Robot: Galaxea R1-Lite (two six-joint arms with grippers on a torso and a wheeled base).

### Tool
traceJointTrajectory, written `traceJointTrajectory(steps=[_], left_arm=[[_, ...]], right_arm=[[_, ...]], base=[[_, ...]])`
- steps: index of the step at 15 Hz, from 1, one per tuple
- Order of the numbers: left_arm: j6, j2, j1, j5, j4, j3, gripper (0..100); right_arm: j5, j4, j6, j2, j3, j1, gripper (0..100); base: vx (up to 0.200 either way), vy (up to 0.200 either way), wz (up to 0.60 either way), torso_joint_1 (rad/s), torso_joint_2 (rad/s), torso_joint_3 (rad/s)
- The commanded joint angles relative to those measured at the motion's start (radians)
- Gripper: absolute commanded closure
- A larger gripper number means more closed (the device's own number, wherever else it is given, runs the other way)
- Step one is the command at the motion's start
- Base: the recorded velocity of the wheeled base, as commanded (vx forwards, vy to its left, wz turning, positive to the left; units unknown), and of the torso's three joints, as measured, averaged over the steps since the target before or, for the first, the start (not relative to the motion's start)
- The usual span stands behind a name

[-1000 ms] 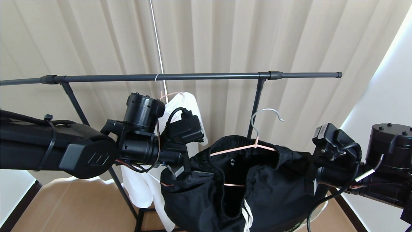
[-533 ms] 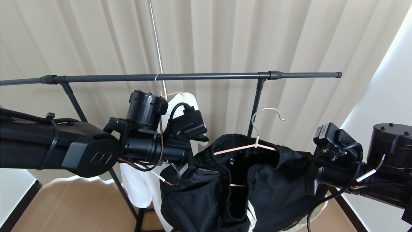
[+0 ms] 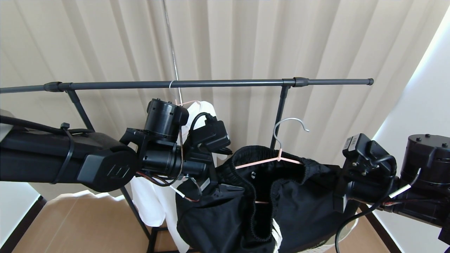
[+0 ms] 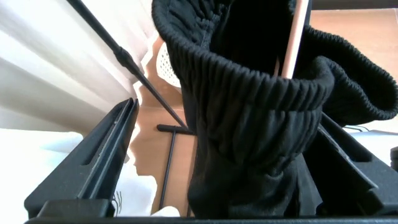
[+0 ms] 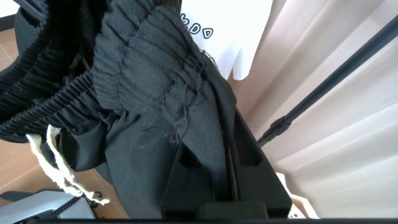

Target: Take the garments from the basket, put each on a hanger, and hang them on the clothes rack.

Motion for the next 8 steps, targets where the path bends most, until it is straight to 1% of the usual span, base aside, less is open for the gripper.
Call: traceJointTrajectory(steps=[1, 2, 8], left_arm=[[0.002, 0.008, -0.001, 0.002, 0.0, -0.002, 0], [0.002, 0.008, 0.001, 0.002, 0.0, -0.002, 100], [0.003, 0.0, 0.004, 0.002, -0.015, 0.007, 100]], right_arm=[[0.001, -0.001, -0.001, 0.0, 0.0, 0.014, 100], [0.0, -0.001, -0.001, 0.0, 0.0, 0.019, 100], [0.0, -0.003, 0.003, -0.001, -0.006, 0.017, 100]], base=[[0.0, 0.0, 0.0, 0.0, 0.0, 0.0], [0.0, 0.0, 0.0, 0.0, 0.0, 0.0], [0.0, 0.0, 0.0, 0.0, 0.0, 0.0]])
